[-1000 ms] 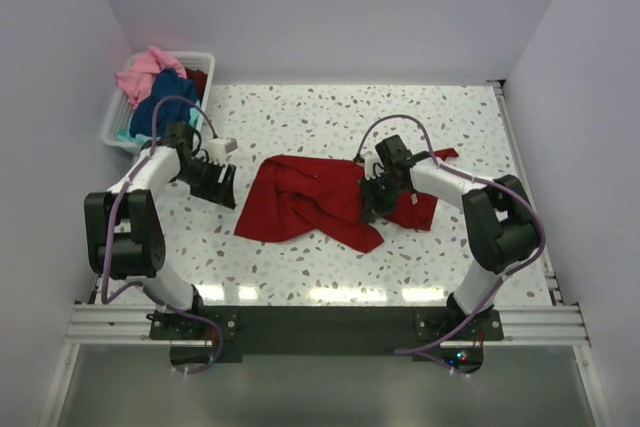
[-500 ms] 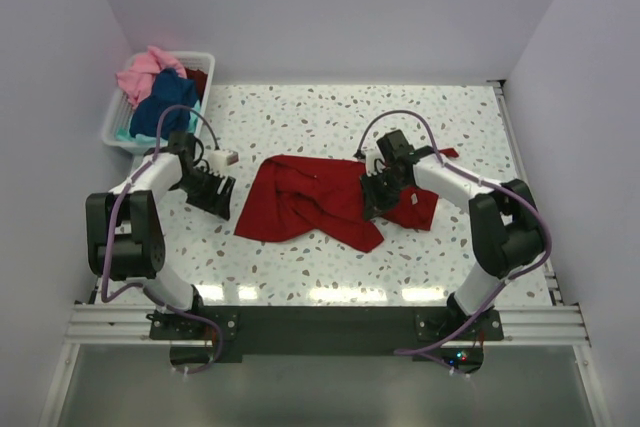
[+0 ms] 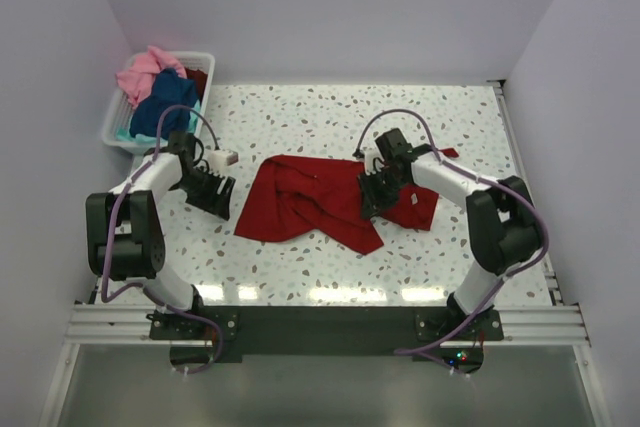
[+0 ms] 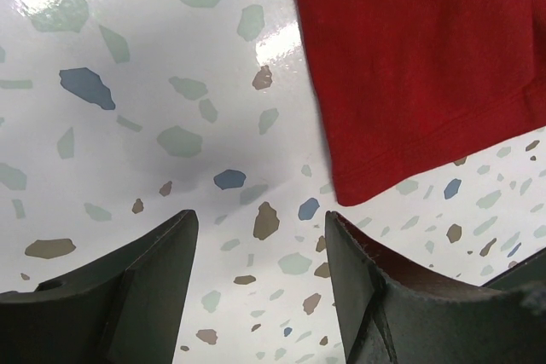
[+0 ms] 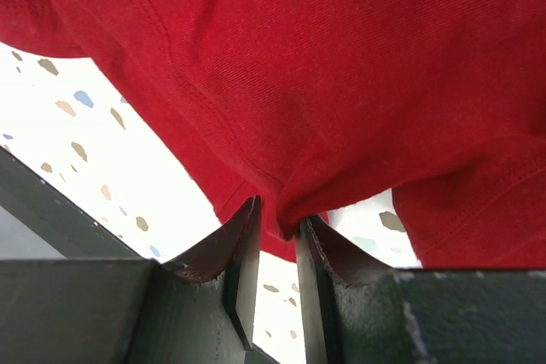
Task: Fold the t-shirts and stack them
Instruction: Flatten the tshirt out
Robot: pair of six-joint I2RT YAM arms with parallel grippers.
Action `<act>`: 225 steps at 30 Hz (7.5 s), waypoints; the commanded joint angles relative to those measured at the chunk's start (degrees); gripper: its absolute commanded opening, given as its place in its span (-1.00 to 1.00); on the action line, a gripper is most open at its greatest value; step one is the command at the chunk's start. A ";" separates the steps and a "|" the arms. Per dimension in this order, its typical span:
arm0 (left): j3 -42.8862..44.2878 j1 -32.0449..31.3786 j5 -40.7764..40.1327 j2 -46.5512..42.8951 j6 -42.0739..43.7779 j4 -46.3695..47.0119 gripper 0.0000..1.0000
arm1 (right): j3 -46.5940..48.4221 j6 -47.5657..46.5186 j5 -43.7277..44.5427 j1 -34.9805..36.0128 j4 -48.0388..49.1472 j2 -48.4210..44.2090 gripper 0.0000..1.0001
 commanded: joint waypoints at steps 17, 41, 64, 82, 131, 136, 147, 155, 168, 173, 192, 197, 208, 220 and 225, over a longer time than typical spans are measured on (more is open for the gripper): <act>-8.32 -13.10 -7.04 -2.45 -1.68 9.61 0.30 | 9.91 -6.01 -3.50 -6.04 -11.56 -3.79 -1.00; -3.39 -16.70 -10.11 7.06 -9.15 4.34 0.00 | 11.49 -7.33 -2.44 -11.24 -13.33 -9.77 -1.00; -0.94 -23.66 -19.96 13.29 -10.65 2.22 -0.96 | 13.51 -9.18 -0.07 -14.31 -14.20 -11.79 -1.00; 28.70 -12.84 -29.27 -6.79 -0.28 7.05 -1.00 | 48.93 -15.86 0.02 -34.17 -26.68 -6.95 -1.00; 75.07 -12.75 -24.36 9.36 -5.02 49.08 -1.00 | 78.22 -13.55 23.13 -36.73 21.02 -2.28 -1.00; 58.06 -12.75 -21.19 -3.13 0.24 59.62 -1.00 | 82.34 -18.84 25.60 -36.73 21.92 -3.35 -1.00; -0.46 -14.33 -7.93 -23.34 16.24 62.87 -1.00 | 18.21 -31.40 13.55 -36.38 15.24 -26.54 -1.00; -25.78 -20.92 -7.12 -29.60 26.70 56.65 -0.92 | -7.02 -42.30 14.70 -36.38 5.49 -37.02 -1.00; -29.58 -22.16 -2.39 -31.95 38.54 27.91 -0.80 | -12.32 -64.62 12.41 -36.20 -28.16 -34.12 -1.00; -31.52 -22.16 -3.70 -36.80 44.29 20.68 -0.39 | -8.91 -68.25 11.45 -35.59 -39.59 -32.98 -0.87; -1.56 -48.39 6.32 -6.15 20.82 40.62 -0.04 | 8.15 -43.47 7.84 -35.06 -31.44 -6.18 -0.49; 5.30 -57.21 8.07 8.95 23.97 53.71 -0.15 | 12.81 -36.69 7.14 -35.06 -30.29 4.27 -0.60; 11.90 -67.42 8.43 24.54 27.23 67.97 -0.26 | 15.19 -32.73 9.42 -35.06 -30.99 9.21 -0.66; 15.94 -68.56 5.09 32.01 29.44 69.73 -0.24 | 13.69 -33.44 10.83 -35.06 -30.82 9.04 -0.67; 16.12 -68.48 4.47 32.45 28.73 69.73 -0.23 | 12.72 -33.78 11.45 -35.06 -29.94 8.77 -0.67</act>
